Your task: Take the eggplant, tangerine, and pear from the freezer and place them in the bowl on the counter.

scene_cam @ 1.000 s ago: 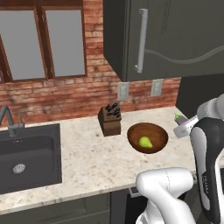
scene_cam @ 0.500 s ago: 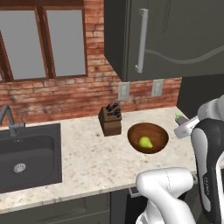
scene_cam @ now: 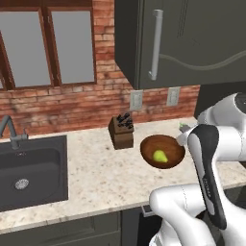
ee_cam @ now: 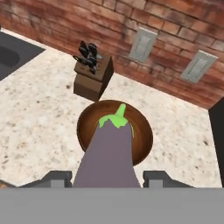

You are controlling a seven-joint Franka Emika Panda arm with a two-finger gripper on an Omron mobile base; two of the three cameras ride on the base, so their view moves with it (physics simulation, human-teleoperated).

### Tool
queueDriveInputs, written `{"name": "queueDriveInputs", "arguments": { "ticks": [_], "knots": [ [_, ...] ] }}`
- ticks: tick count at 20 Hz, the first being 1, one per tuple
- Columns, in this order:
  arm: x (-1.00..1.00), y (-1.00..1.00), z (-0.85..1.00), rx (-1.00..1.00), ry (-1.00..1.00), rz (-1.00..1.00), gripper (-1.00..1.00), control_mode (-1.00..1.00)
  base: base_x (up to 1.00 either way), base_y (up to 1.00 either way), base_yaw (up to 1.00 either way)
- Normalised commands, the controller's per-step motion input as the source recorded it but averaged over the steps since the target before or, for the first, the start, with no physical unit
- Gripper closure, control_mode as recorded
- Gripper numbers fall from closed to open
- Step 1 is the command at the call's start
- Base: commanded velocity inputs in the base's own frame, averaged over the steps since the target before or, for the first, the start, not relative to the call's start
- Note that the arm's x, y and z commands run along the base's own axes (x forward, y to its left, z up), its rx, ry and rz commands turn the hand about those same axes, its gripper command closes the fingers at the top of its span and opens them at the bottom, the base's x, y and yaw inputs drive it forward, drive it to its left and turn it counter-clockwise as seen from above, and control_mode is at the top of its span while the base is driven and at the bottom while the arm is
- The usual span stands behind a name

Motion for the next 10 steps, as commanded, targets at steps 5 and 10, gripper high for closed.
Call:
{"name": "queueDriveInputs", "arguments": {
  "ticks": [5,10],
  "knots": [
    [0.71,-0.02,-0.63,0.0,0.18,0.04,1.0,-1.0,0.0,0.0,0.0],
    [0.7,0.0,-0.48,0.0,0.24,0.05,1.0,-1.0,0.0,0.0,0.0]
  ]
}}
